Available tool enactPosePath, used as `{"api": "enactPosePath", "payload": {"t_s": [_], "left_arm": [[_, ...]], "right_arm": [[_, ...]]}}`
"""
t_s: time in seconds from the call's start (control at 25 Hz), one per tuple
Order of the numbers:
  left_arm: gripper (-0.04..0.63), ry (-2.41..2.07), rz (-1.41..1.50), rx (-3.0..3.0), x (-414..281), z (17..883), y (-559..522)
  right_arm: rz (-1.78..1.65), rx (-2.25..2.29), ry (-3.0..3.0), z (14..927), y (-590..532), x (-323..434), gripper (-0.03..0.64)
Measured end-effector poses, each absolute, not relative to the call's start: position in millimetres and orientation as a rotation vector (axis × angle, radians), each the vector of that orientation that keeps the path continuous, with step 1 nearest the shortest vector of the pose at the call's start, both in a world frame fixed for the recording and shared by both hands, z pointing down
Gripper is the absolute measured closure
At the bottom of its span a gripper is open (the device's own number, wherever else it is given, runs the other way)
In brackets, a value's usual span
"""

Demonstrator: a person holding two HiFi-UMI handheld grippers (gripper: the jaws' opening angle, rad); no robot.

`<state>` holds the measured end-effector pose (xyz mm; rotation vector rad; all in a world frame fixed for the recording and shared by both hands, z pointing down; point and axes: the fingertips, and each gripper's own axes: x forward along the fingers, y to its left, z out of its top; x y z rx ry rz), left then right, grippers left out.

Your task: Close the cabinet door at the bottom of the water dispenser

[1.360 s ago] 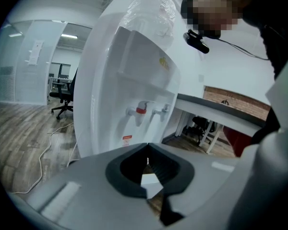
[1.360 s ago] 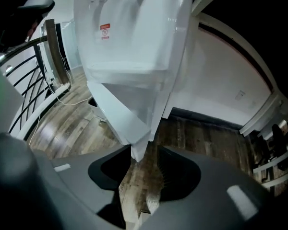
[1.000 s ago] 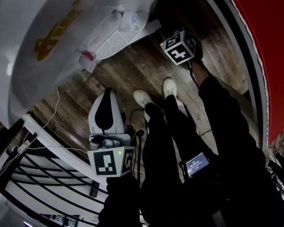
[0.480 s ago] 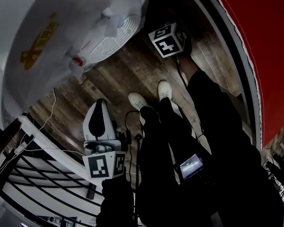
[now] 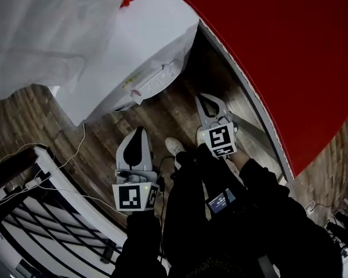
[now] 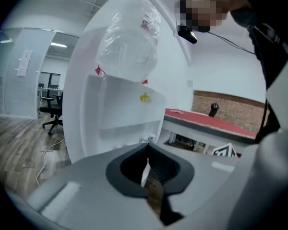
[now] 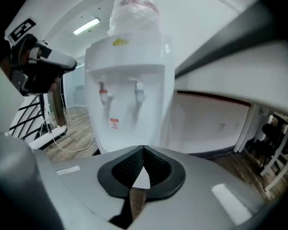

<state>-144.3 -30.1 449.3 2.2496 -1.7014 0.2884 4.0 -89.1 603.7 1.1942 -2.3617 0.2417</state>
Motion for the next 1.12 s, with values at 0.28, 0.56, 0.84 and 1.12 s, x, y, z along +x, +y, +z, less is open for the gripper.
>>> {"api": "enactPosePath", "payload": {"t_s": [0.28,0.56,0.84,1.12], "left_arm": [[0.588,-1.827,0.177,2.19,-163,365,-25],[0.588,-1.909,0.128,2.18,-159,320,-40],[0.589,-1.947,0.116,2.22,-173,258,-29],[0.589,-1.992,0.064,2.327,-168,179,-16]], "right_arm": [[0.196,1.332,-2.444,465,-83,-1,0.617],[0.088,1.406,-2.528,348,-82,-1,0.617],[0.15,1.497,-2.634,261,-49,2,0.617],[0.098,1.596,-2.669,173,-39,-5,0.617]]}}
